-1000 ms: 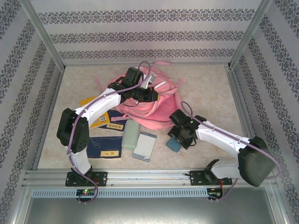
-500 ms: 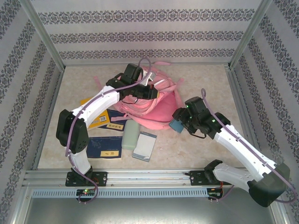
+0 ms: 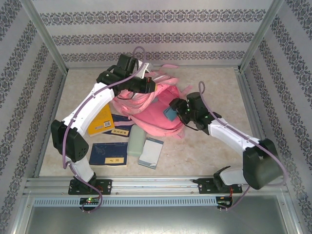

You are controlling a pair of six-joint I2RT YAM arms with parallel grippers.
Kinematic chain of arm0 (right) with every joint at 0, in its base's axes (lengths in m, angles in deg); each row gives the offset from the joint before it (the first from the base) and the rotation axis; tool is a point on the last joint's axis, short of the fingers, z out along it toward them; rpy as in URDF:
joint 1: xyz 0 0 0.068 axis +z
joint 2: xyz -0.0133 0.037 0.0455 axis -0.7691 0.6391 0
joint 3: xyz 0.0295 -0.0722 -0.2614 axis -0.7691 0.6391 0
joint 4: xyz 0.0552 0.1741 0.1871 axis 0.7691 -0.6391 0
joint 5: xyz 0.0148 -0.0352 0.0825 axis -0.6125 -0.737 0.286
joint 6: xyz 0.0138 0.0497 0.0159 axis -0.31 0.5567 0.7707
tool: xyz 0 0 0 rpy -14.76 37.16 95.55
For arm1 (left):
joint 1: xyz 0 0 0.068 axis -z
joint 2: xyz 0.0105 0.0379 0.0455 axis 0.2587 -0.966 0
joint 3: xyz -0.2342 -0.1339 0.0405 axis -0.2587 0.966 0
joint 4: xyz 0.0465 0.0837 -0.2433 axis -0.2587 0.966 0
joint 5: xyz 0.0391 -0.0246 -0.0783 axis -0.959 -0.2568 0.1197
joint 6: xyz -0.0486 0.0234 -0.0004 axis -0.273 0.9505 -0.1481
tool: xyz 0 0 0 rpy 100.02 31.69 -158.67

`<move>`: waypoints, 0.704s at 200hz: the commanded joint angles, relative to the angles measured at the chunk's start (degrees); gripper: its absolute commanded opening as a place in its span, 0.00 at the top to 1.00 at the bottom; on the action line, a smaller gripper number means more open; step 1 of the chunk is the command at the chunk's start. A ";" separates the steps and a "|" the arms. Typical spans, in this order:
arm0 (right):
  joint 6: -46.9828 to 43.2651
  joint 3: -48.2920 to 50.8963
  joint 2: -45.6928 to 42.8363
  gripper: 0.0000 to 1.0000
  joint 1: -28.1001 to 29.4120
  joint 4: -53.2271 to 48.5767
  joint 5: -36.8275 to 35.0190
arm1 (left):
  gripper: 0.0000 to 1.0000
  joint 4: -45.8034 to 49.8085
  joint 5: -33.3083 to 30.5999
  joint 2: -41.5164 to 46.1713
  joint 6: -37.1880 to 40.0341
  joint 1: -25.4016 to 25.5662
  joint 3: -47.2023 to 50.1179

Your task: Pack the student bag

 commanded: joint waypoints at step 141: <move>15.85 -15.60 32.22 0.25 3.52 42.70 -2.92 | 1.00 3.91 1.13 -2.28 0.64 -1.30 -9.50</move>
